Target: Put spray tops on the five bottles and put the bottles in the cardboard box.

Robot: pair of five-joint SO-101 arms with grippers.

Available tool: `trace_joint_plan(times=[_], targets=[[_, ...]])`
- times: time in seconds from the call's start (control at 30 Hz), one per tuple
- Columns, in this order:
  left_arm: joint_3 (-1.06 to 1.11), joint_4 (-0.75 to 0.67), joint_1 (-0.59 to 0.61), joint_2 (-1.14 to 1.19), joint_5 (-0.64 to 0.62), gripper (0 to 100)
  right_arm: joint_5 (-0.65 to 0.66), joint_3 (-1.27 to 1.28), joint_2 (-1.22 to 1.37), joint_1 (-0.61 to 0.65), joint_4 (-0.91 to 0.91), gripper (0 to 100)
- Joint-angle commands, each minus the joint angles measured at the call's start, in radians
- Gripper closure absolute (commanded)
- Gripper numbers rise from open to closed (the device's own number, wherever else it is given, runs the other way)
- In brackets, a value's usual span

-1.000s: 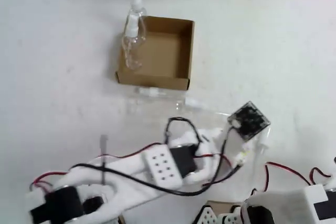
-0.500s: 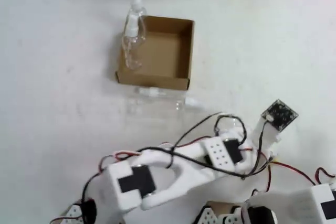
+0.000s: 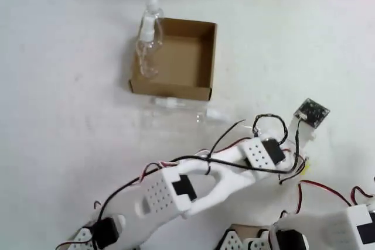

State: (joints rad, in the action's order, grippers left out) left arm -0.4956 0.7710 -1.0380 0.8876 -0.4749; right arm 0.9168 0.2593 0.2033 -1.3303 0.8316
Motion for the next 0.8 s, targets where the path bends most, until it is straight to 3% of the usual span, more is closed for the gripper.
trace_joint_plan(times=[0.0, 0.2, 0.33, 0.4, 0.67, 0.77], targets=[[-0.249, 0.121, 0.042, 0.084, -0.037, 80, 0.083, 0.009, -0.01, -0.005, -0.015, 97.8], [-0.54, 0.287, 0.035, 0.249, -0.037, 82, 0.118, 0.025, -0.012, -0.007, -0.016, 97.8], [-0.72, 0.373, 0.035, 0.346, -0.037, 100, 0.118, 0.025, -0.013, -0.007, -0.016, 97.8], [-0.807, 0.425, 0.035, 0.386, -0.037, 95, 0.118, 0.025, -0.016, -0.007, -0.016, 97.8], [-1.188, 0.686, -0.013, 0.503, -0.031, 98, 0.112, 0.025, -0.018, 0.005, -0.016, 97.8], [-1.172, 0.753, -0.05, 0.463, 0.064, 98, 0.057, 0.021, -0.021, 0.035, -0.013, 97.8]])
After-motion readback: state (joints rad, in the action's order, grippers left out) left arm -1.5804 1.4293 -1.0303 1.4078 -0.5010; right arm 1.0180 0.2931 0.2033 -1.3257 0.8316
